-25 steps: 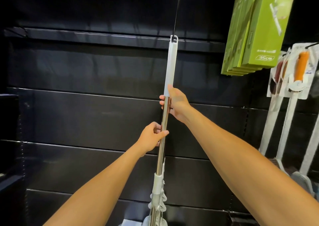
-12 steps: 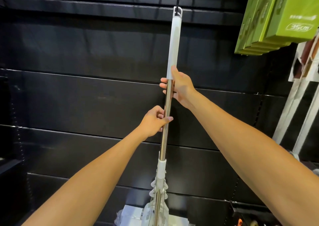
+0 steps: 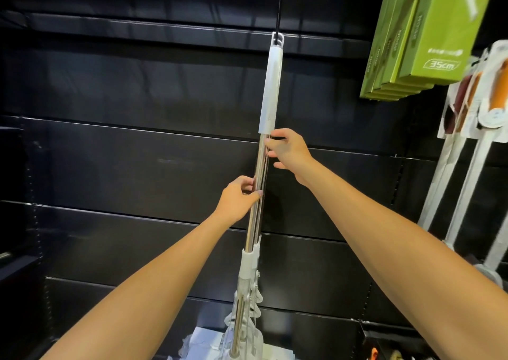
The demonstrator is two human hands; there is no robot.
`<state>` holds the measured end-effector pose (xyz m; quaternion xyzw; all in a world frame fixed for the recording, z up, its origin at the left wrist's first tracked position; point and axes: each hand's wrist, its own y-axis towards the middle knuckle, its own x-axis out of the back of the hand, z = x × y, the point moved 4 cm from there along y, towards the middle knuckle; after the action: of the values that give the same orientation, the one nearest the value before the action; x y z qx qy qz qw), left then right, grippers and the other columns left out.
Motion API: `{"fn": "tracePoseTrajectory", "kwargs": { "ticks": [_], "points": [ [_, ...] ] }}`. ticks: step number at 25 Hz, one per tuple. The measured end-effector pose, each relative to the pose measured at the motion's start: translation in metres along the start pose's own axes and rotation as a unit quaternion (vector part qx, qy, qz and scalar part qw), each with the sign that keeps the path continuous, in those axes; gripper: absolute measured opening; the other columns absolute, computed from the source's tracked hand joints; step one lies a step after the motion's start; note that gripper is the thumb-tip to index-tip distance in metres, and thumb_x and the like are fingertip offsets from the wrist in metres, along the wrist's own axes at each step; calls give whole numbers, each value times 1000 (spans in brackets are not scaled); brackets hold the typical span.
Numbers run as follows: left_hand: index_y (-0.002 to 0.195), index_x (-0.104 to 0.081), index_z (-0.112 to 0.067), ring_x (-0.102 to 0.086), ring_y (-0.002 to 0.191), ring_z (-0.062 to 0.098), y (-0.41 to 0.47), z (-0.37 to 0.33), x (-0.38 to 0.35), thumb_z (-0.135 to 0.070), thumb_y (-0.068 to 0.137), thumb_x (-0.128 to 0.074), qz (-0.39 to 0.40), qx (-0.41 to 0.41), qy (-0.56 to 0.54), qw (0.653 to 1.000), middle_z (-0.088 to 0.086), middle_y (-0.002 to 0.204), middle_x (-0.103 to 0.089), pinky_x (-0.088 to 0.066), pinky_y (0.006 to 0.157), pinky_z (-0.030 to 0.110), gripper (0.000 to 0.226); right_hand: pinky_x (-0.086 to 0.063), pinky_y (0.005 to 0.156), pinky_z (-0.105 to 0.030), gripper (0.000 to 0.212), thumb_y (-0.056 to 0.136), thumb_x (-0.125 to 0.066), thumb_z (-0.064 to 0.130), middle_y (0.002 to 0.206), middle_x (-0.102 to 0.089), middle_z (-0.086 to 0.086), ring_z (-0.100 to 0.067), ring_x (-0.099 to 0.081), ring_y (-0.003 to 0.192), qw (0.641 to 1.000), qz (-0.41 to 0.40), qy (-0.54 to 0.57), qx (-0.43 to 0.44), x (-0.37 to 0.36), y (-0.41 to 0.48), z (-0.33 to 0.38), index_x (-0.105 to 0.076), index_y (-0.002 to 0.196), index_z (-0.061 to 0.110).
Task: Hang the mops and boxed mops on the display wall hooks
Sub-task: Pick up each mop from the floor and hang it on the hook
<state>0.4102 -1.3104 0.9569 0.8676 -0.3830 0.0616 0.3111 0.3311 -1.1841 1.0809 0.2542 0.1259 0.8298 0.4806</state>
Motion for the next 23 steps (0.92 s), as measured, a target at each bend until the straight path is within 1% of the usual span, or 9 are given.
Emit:
{"fn": "tracePoseTrajectory", "kwargs": {
  "ticks": [3, 5, 7, 9, 12, 14, 18, 21, 23],
  "points": [
    [147, -52, -21, -64, 107, 10, -22, -3, 6, -24, 97, -73, 17, 7, 31, 999, -3, 131, -63, -54, 93, 27, 55, -59, 87, -37, 36, 100, -67, 21, 111, -65, 2, -17, -66, 105, 999, 26, -7, -18, 1, -32, -10, -55, 134, 23],
    [152, -45, -22, -64, 110, 14, -42, -3, 8, -24, 97, -72, 29, 12, 49, 998, 0, 142, -58, -53, 88, 23, 61, -59, 93, -39, 39, 99, -66, 21, 112, -65, 1, -17, -66, 106, 998, 40, -27, -31, 1, -57, -24, -55, 137, 22],
    [155, -41, -24, -61, 121, 19, -65, 1, 7, -25, 98, -71, 43, 12, 81, 996, 0, 150, -53, -55, 95, 30, 65, -57, 97, -38, 42, 98, -67, 23, 111, -66, 4, -15, -65, 106, 996, 53, -59, -36, 0, -85, -45, -54, 138, 21],
    [157, -39, -26, -56, 133, 22, -90, 11, 3, -29, 98, -71, 60, 3, 117, 991, 1, 156, -48, -51, 108, 40, 68, -53, 95, -30, 43, 98, -66, 23, 111, -65, 6, -11, -64, 103, 993, 56, -96, -40, 1, -119, -72, -55, 139, 19],
    [156, -39, -26, -48, 141, 20, -134, 26, -8, -35, 98, -69, 82, -29, 173, 981, -2, 158, -45, -45, 114, 42, 65, -49, 98, -28, 47, 97, -67, 24, 130, -60, 1, -16, -62, 117, 981, 53, -180, -49, 9, -179, -120, -54, 142, 19],
    [153, -43, -24, -46, 143, 25, -164, 36, -20, -37, 96, -68, 97, -72, 247, 962, 0, 156, -47, -45, 114, 44, 64, -51, 102, -33, 48, 97, -68, 27, 139, -54, 1, -18, -59, 123, 965, 57, -252, -50, 19, -222, -157, -53, 142, 22],
    [154, -43, -23, -45, 145, 30, -238, 55, -59, -42, 93, -70, 159, -158, 394, 891, 5, 160, -43, -45, 115, 47, 70, -46, 109, -36, 51, 97, -66, 27, 147, -47, -2, -22, -50, 133, 938, 68, -330, -76, 47, -322, -227, -50, 145, 19],
    [157, -42, -23, -34, 155, 33, -296, 60, -94, -42, 93, -70, 224, -170, 406, 870, 7, 167, -37, -36, 122, 53, 72, -43, 109, -34, 51, 98, -64, 27, 148, -44, -1, -24, -47, 135, 920, 76, -368, -112, 73, -396, -266, -48, 146, 19],
    [155, -45, -24, -38, 153, 34, -335, 60, -122, -44, 89, -75, 256, -186, 415, 853, 7, 164, -42, -41, 118, 56, 75, -43, 107, -32, 50, 98, -62, 27, 147, -43, 0, -23, -49, 133, 912, 84, -379, -130, 94, -442, -282, -47, 146, 20]
  ]
}}
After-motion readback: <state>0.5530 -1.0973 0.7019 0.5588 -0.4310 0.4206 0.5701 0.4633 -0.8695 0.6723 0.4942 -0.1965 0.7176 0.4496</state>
